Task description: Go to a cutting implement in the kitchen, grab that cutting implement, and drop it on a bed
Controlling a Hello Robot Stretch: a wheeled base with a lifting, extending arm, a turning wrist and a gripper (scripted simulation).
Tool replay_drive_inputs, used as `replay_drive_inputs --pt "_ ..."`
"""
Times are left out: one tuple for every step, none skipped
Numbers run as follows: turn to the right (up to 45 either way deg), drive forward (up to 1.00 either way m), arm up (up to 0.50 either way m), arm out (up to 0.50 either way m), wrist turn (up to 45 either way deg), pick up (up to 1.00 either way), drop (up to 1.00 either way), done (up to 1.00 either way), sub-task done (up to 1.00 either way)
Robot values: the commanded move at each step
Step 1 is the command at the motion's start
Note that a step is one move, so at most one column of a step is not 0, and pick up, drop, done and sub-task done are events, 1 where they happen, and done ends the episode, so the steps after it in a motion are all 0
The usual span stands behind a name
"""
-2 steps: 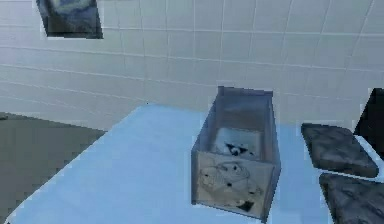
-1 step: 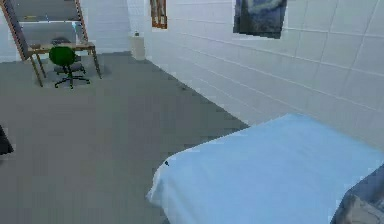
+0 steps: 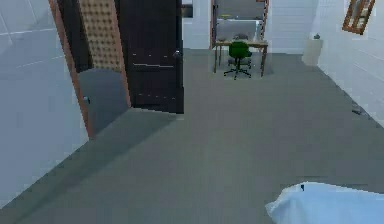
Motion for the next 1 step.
replay_drive_inputs --pt "-45.0 0.0 0.0 0.0 0.0 0.0 0.0 0.0 0.0"
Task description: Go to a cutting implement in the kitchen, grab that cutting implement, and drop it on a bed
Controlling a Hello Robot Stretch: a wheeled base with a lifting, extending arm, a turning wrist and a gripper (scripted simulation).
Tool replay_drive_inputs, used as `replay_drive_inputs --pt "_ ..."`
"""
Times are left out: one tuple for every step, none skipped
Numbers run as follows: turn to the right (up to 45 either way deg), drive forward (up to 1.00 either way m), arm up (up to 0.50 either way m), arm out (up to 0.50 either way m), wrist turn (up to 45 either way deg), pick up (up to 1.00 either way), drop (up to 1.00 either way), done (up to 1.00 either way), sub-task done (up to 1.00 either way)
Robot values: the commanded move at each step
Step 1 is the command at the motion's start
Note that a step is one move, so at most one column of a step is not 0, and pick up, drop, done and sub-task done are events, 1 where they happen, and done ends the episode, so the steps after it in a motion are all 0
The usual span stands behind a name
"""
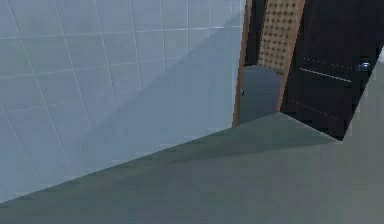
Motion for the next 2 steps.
replay_drive_inputs --pt "-12.0 0.0 0.0 0.0 0.0 0.0 0.0 0.0 0.0" --pt "45.0 0.0 0.0 0.0 0.0 0.0 0.0 0.0 0.0"
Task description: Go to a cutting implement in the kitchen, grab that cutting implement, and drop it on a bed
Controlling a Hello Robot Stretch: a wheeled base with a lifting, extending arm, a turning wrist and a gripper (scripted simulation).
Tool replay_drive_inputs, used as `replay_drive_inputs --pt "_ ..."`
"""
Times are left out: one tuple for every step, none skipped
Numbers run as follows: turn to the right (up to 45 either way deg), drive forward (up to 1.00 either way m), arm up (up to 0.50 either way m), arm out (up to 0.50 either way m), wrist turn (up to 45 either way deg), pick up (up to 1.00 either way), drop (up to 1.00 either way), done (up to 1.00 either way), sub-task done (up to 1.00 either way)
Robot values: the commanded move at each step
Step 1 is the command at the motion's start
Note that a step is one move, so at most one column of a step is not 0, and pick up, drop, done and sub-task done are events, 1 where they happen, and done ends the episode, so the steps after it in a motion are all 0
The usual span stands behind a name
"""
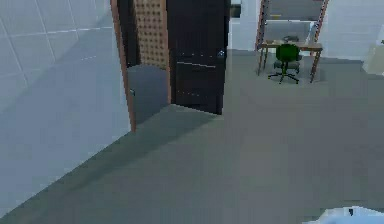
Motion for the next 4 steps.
replay_drive_inputs --pt "45.0 0.0 0.0 0.0 0.0 0.0 0.0 0.0 0.0" --pt "45.0 0.0 0.0 0.0 0.0 0.0 0.0 0.0 0.0" --pt "6.0 0.0 0.0 0.0 0.0 0.0 0.0 0.0 0.0" --pt "-45.0 0.0 0.0 0.0 0.0 0.0 0.0 0.0 0.0"
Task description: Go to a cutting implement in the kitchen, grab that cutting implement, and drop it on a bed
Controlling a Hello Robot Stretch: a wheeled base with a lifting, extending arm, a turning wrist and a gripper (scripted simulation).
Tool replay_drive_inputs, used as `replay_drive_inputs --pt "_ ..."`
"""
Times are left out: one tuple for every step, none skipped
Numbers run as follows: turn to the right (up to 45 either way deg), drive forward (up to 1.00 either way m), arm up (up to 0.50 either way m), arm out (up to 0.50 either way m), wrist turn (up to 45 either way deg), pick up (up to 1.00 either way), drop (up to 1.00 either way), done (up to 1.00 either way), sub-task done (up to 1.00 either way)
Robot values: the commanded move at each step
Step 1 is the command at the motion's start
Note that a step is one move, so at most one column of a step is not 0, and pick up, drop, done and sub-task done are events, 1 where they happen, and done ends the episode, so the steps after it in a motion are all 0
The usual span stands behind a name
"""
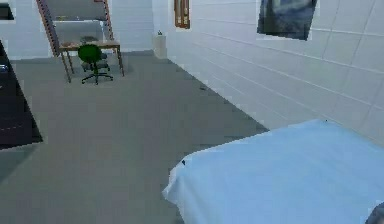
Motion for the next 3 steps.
replay_drive_inputs --pt "-45.0 0.0 0.0 0.0 0.0 0.0 0.0 0.0 0.0" --pt "-36.0 0.0 0.0 0.0 0.0 0.0 0.0 0.0 0.0" --pt "45.0 0.0 0.0 0.0 0.0 0.0 0.0 0.0 0.0"
